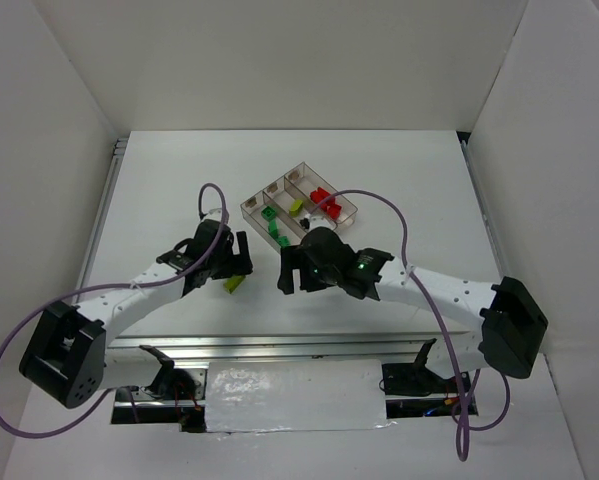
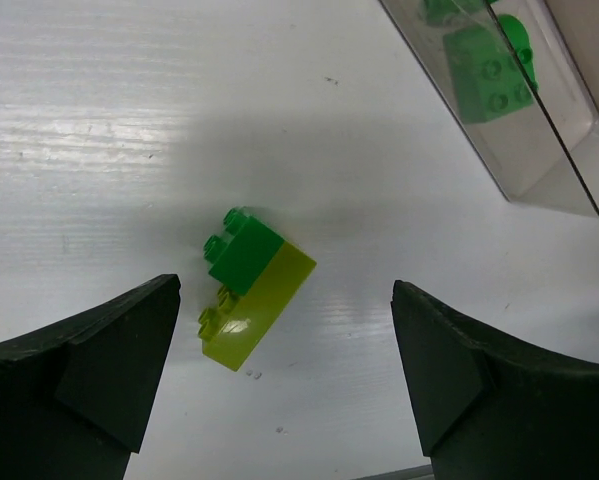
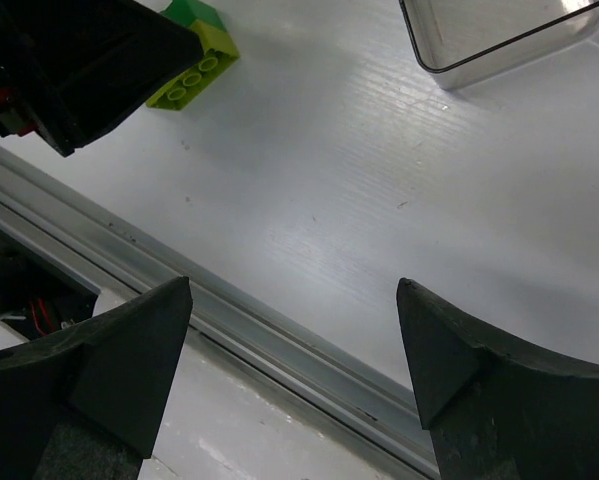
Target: Sort the legos into containers by color
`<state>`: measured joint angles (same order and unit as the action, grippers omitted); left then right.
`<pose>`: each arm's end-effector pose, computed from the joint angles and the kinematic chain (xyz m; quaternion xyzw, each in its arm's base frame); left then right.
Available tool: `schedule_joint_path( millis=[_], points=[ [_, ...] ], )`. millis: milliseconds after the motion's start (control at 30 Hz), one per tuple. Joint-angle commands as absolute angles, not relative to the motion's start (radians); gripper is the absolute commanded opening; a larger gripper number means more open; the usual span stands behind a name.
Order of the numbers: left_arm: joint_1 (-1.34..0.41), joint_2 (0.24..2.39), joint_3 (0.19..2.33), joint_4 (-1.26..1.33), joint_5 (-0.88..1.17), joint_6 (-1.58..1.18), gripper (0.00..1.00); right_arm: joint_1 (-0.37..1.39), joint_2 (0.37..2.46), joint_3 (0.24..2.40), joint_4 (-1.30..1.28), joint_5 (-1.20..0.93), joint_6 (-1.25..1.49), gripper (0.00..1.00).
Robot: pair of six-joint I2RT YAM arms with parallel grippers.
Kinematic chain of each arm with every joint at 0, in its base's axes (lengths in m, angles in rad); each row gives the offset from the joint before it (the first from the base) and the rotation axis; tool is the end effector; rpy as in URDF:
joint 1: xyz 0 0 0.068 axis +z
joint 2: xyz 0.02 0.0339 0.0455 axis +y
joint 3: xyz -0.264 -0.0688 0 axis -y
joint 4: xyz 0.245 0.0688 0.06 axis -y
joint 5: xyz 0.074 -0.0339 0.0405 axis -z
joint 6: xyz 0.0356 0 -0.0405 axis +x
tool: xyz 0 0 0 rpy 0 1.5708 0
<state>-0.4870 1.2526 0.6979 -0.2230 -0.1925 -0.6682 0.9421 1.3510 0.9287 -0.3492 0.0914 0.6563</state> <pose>0.2285 -0.1133 0.2098 -0.1200 0.9110 -0.1357 0.3705 0.1726 0.2318 0.2492 -0.1135 0.9134 0.2493 0.3012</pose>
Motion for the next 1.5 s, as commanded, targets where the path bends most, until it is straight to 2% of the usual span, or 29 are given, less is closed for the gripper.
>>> schedule_joint_path(
  millis=[0, 367, 433, 467, 533, 567, 600, 667, 700, 767, 800, 867, 1133, 1167, 1233, 1467],
  points=[
    [-0.488, 1.288, 0.69, -0.144, -0.164, -0.569, 1.0, 0.959, 1.367, 0.93, -0.31, 0.078, 0.643, 0.9],
    [-0.48, 1.492, 0.733, -0.137, -0.135, -0.568, 0.99, 0.968, 1.324, 0.897, -0.301, 0.084, 0.647, 0.9],
    [-0.482, 1.496, 0.733, -0.137, -0.13, -0.568, 0.93, 0.968, 1.316, 0.89, -0.299, 0.087, 0.649, 0.9],
    [-0.482, 1.494, 0.73, -0.133, -0.127, -0.568, 0.89, 0.968, 1.315, 0.888, -0.299, 0.089, 0.649, 0.9],
    [-0.485, 1.486, 0.72, -0.127, -0.121, -0.575, 0.72, 0.968, 1.31, 0.884, -0.301, 0.094, 0.652, 0.9],
    [-0.486, 1.482, 0.716, -0.124, -0.12, -0.578, 0.63, 0.969, 1.31, 0.881, -0.299, 0.095, 0.652, 0.9],
    [-0.488, 1.476, 0.715, -0.123, -0.115, -0.584, 0.49, 0.968, 1.307, 0.879, -0.295, 0.095, 0.653, 0.91],
    [-0.492, 1.46, 0.709, -0.126, -0.114, -0.591, 0.4, 0.969, 1.299, 0.868, -0.284, 0.091, 0.655, 0.91],
    [-0.495, 1.454, 0.709, -0.127, -0.114, -0.592, 0.32, 0.965, 1.295, 0.862, -0.278, 0.092, 0.661, 0.91],
    [-0.502, 1.425, 0.706, -0.132, -0.114, -0.597, 0.27, 0.965, 1.275, 0.842, -0.258, 0.106, 0.672, 0.95],
    [-0.503, 1.411, 0.704, -0.129, -0.109, -0.598, 0.2, 0.962, 1.261, 0.836, -0.244, 0.107, 0.683, 0.96],
    [-0.512, 1.353, 0.689, -0.094, -0.074, -0.589, 0.13, 0.956, 1.244, 0.812, -0.224, 0.103, 0.705, 0.96],
    [-0.543, 1.077, 0.566, 0.125, 0.104, -0.589, 0.06, 0.864, 1.048, 0.629, 0.02, -0.012, 0.814, 0.96],
    [-0.572, 1.039, 0.54, 0.196, 0.179, -0.551, 0.03, 0.839, 1.037, 0.658, -0.006, -0.029, 0.825, 0.96],
    [-0.583, 1.006, 0.531, 0.216, 0.195, -0.529, 0.0, 0.836, 1.04, 0.676, -0.055, -0.023, 0.825, 0.96],
    [-0.693, 0.922, 0.423, 0.451, 0.276, -0.443, 0.0, 0.773, 1.058, 0.822, -0.164, -0.13, 0.836, 0.95]
  ],
)
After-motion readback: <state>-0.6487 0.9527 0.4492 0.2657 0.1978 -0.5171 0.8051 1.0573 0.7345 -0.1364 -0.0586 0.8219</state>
